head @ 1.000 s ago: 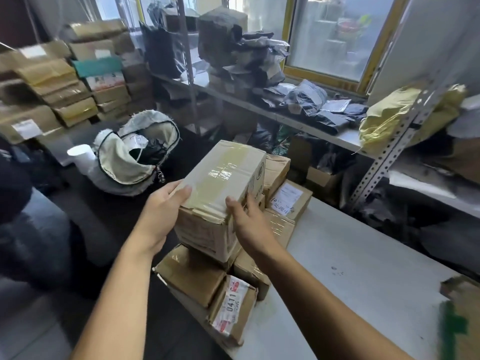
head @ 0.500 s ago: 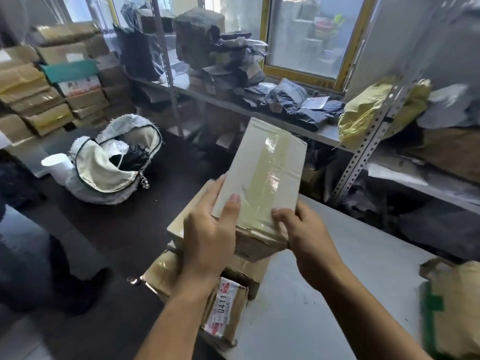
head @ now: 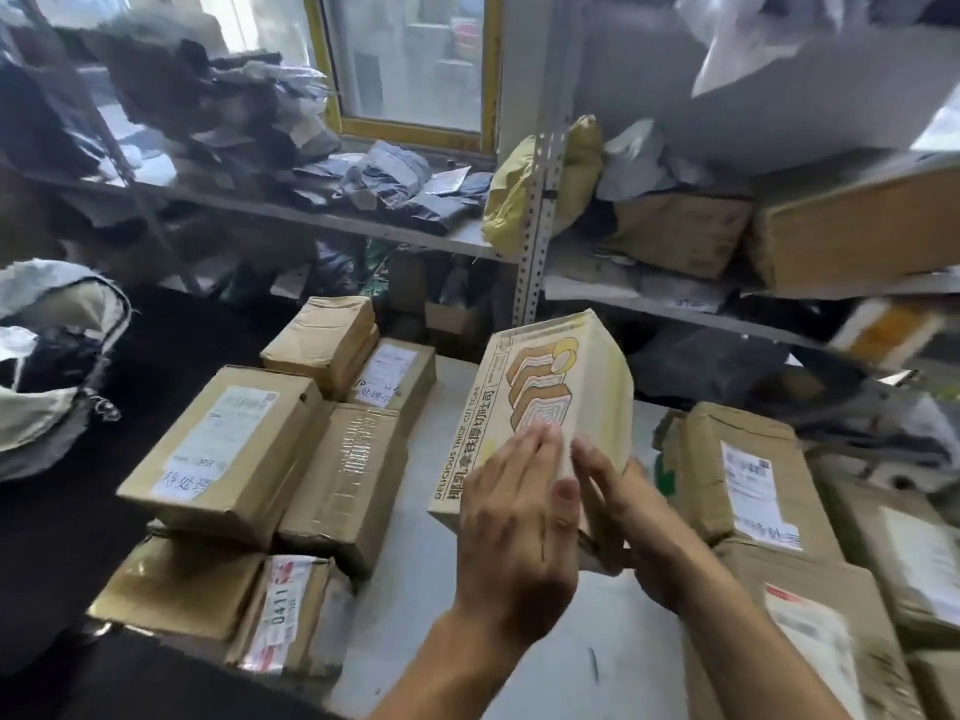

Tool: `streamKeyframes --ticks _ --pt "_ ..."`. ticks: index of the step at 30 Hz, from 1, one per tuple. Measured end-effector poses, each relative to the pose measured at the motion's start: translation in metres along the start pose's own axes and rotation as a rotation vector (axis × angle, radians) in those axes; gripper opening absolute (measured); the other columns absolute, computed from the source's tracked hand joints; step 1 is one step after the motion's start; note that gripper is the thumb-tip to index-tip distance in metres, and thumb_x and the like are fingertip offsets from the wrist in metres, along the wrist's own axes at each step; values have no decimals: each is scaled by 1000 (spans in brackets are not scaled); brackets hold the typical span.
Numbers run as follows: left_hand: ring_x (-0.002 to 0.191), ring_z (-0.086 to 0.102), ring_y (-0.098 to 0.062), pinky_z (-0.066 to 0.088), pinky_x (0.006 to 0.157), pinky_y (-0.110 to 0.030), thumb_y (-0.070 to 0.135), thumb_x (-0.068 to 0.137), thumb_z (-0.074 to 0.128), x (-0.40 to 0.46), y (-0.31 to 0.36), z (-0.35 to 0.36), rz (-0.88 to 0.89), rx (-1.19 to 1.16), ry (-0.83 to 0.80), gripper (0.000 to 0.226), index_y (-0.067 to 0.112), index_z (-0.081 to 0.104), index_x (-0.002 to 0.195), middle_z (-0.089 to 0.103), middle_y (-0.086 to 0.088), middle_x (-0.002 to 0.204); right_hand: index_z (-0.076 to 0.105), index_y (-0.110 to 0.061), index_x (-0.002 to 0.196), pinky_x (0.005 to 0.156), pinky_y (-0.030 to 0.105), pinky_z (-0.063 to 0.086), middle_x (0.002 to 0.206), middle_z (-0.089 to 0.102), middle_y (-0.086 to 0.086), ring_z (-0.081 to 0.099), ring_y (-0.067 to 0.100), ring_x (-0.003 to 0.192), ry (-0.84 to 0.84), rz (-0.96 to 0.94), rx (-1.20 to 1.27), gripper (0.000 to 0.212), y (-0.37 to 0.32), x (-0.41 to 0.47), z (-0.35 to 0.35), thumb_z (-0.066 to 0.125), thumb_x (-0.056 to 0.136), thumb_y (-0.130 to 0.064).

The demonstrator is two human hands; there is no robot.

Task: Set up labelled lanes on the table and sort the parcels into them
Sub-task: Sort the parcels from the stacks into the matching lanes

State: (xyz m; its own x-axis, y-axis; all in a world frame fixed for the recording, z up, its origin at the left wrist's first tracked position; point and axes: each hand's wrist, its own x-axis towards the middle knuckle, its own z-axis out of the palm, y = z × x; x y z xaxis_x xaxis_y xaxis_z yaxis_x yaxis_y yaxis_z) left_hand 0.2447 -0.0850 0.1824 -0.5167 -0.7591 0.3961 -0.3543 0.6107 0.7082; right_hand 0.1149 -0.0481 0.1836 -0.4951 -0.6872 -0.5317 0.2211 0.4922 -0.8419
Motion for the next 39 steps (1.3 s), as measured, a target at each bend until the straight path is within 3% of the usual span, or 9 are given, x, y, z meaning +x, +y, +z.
streamKeyframes --ticks 5,8,13,17,20,25,29,35,39 --pt "138 44 -18 31 115 -41 45 104 16 -20 37 51 56 31 -106 63 10 54 140 54 -6 145 44 -35 123 69 42 61 116 67 -3 69 23 102 -32 -6 59 94 28 -6 -66 75 48 -82" --pt "135 40 -1 31 116 -31 43 103 23 -25 55 72 22 -37 -146 56 16 58 137 56 3 142 53 -36 119 62 38 60 106 74 -9 73 15 92 -38 -77 131 74 43 -10 -97 75 56 -67" --pt "121 53 0 46 103 -23 28 98 56 -9 57 82 -197 -169 -41 30 23 67 126 60 16 128 49 -26 135 84 56 59 116 75 2 74 24 100 -64 -155 344 73 59 -13 -134 78 71 -45" --pt "115 51 -3 36 83 -1 35 95 62 2 45 80 -334 -53 -104 38 27 58 131 55 19 125 49 -27 129 50 31 56 102 77 -10 75 8 81 -54 -186 315 85 61 -19 -157 73 53 -58" --pt "107 66 -9 52 73 -14 32 99 57 6 46 83 -576 -504 -295 27 26 62 125 68 8 124 50 -27 136 52 25 55 111 76 -4 75 14 91 -100 -179 347 78 64 -19 -172 68 65 -54" --pt "110 68 -26 56 84 -44 50 97 45 5 47 94 -630 -906 -436 43 26 63 128 70 -9 122 51 -26 140 98 57 50 129 69 7 66 31 118 -201 -207 390 82 72 -18 -195 66 68 -62" --pt "119 63 -29 58 82 -41 67 80 57 9 54 103 -655 -944 -486 64 32 58 133 66 -8 128 55 -22 137 99 53 52 130 67 12 65 31 119 -238 -231 461 60 72 -14 -210 55 84 -51" --pt "109 69 -22 58 87 -49 63 70 73 21 57 112 -706 -891 -361 83 32 44 141 67 -3 127 64 -7 119 68 35 62 107 75 17 75 27 89 -65 -155 447 33 55 -6 -210 41 101 -22" --pt "113 65 -22 61 78 -51 72 49 82 28 57 111 -665 -839 -273 106 42 38 140 58 5 134 61 -17 120 96 50 54 115 73 9 70 25 103 206 -277 30 24 37 -3 -194 47 101 -16"
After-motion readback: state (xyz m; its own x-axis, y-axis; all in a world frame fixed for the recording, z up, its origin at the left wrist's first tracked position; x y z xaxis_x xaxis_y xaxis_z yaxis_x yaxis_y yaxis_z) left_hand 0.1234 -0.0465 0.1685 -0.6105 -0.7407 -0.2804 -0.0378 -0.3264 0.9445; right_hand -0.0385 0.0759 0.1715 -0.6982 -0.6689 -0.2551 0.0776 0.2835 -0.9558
